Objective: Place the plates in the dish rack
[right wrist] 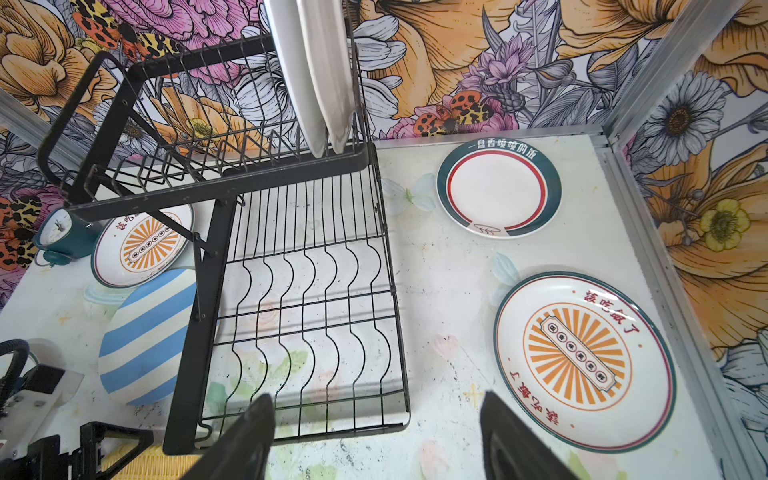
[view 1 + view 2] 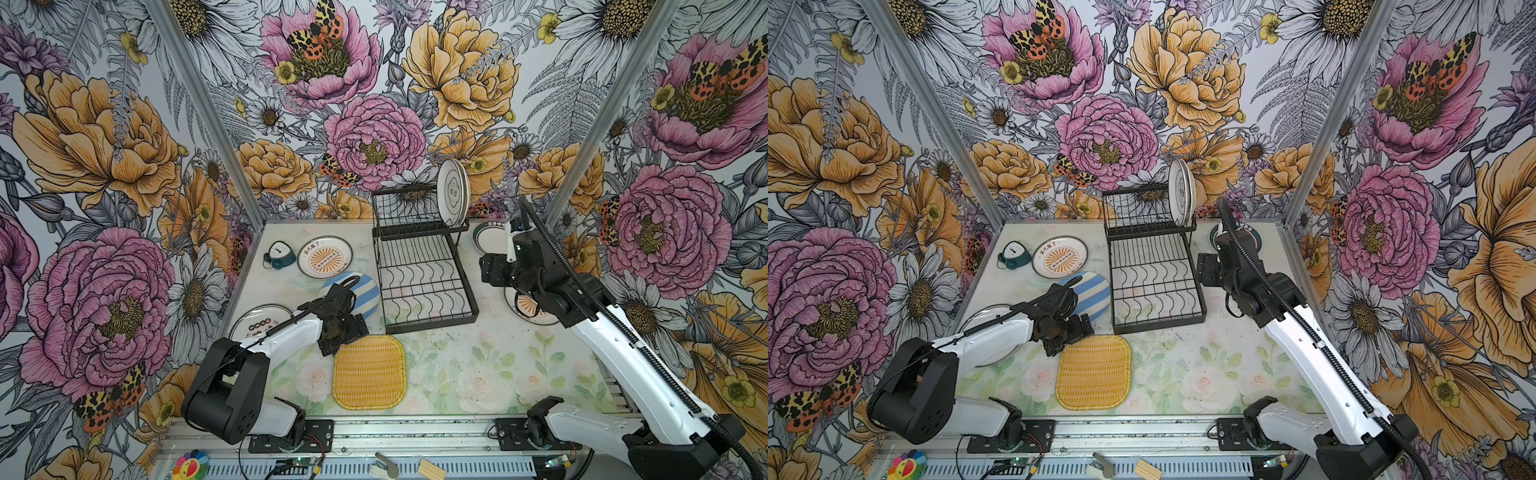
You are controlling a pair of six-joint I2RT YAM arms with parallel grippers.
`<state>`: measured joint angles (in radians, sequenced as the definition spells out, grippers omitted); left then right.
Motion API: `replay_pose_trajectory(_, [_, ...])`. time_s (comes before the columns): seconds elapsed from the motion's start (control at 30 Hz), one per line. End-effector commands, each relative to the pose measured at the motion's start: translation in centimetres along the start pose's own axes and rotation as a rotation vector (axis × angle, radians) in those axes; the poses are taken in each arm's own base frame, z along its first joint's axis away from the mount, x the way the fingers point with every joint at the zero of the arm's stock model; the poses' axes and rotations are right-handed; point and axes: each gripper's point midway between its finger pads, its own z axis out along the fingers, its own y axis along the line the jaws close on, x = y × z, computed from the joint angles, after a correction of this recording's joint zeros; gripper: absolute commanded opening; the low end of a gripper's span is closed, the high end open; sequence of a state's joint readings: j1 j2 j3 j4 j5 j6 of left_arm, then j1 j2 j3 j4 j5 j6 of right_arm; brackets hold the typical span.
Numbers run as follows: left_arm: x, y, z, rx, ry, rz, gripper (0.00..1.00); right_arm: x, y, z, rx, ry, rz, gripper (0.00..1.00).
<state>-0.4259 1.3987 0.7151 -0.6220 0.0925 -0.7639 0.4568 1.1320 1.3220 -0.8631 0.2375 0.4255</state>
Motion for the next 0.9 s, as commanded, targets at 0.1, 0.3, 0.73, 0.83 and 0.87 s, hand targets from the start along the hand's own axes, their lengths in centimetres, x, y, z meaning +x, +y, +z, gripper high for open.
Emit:
replay_pose_trajectory(0.1, [0.7, 0.6, -0.7, 0.043, -0.013, -0.018, 0.99, 0.4, -0.1, -0.7, -0.019, -0.003, 0.026, 0.78])
replay_pose_trajectory(0.3, [2.4, 2.7, -0.5, 0.023, -0.002, -0.025, 0.99, 1.8, 0.2, -0.8, -0.056, 0.031, 0.062, 0.78])
replay_pose_trajectory(0.73, [6.0, 1.2, -0.1, 0.082, 0.068, 0.008, 0.99, 9.8, 1.8, 0.0, -0.205, 0.243, 0.193, 0.77])
replay_pose_trajectory(0.83, [6.6, 0.3, -0.2, 0.108, 0.078, 0.003, 0.99, 11.9, 2.4, 0.2, -0.244, 0.309, 0.208, 0.78])
replay_pose_trajectory(0.87, [6.8, 0.0, -0.2, 0.114, 0.078, 0.001, 0.99, 12.5, 2.6, 0.2, -0.254, 0.327, 0.21, 0.78])
